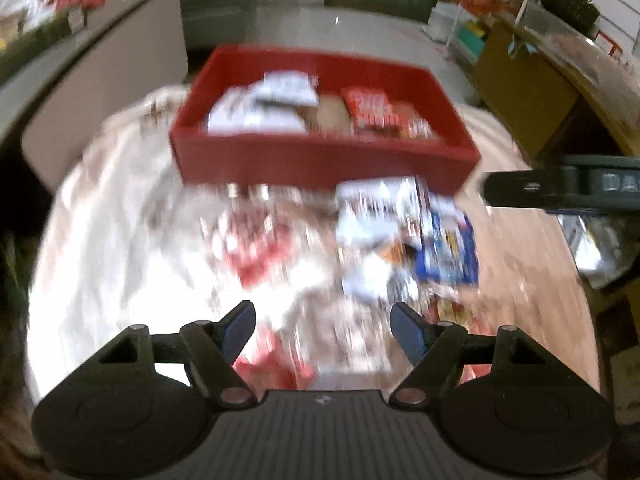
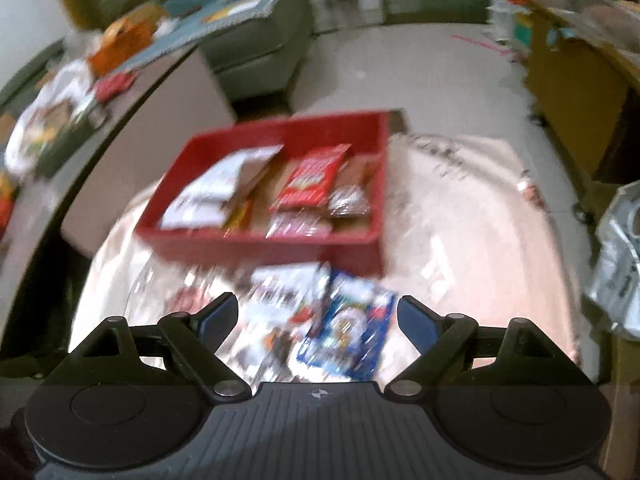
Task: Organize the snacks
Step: 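Withdraw both tools from the red box toward the snack pile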
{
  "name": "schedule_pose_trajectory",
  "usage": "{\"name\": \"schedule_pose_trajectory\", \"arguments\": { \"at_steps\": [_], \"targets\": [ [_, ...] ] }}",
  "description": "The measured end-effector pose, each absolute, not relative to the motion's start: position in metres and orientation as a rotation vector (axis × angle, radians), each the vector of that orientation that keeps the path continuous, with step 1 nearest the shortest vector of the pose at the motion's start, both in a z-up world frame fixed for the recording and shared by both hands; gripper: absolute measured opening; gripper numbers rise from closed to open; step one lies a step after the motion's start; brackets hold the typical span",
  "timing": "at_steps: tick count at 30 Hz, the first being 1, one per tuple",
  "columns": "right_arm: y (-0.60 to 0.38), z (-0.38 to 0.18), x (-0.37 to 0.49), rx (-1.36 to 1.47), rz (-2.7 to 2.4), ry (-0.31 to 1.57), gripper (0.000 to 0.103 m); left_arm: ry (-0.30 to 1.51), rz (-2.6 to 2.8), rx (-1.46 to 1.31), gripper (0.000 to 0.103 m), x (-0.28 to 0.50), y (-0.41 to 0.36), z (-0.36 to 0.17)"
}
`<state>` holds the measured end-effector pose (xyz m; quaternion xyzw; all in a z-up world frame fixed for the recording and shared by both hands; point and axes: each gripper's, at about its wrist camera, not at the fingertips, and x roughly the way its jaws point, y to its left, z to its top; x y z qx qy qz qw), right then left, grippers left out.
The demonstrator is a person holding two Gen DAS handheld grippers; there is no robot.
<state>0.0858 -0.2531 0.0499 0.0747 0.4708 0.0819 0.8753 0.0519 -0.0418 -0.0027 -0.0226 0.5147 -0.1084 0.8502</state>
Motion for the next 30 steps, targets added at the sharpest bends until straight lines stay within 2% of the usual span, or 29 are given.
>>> {"name": "schedule_pose_trajectory", "arguments": {
  "at_steps": [5, 11, 16, 18, 19, 20, 21, 28, 30],
  "targets": [
    [-0.208, 0.016, 0.081, -0.027, 0.311, 1.085, 0.088, 1.180, -0.201, -0.139, 0.069, 0.026, -0.035, -0.020],
    [-0.182, -0.020, 0.087, -0.120, 0.403, 1.203, 0.086, 1.214, -0.135, -0.159, 0.069, 0.011, -0.022, -0.032],
    [-0.175, -0.040, 0.089, -0.198, 0.395, 1.226, 0.086, 1.250, -0.127, -0.160, 0.069, 0.007, -0.014, -0.042],
    [-0.178, -0.046, 0.092, -0.200, 0.361, 1.250, 0.089, 1.250, -0.139, -0.171, 0.069, 0.007, -0.013, -0.042],
    [-0.181, -0.050, 0.094, -0.184, 0.366, 1.269, 0.093, 1.248, -0.150, -0.177, 0.069, 0.007, -0.013, -0.041],
    [-0.181, -0.052, 0.094, -0.161, 0.388, 1.266, 0.101, 1.246, -0.160, -0.182, 0.069, 0.008, -0.014, -0.040],
    [-0.181, -0.054, 0.094, -0.138, 0.403, 1.269, 0.103, 1.243, -0.170, -0.185, 0.069, 0.008, -0.014, -0.040],
    [-0.168, -0.062, 0.079, -0.289, 0.454, 1.233, 0.103, 1.270, -0.202, -0.200, 0.069, 0.006, -0.009, -0.044],
    [-0.168, -0.062, 0.072, -0.332, 0.452, 1.219, 0.099, 1.282, -0.204, -0.204, 0.069, 0.005, -0.007, -0.046]
  ]
}}
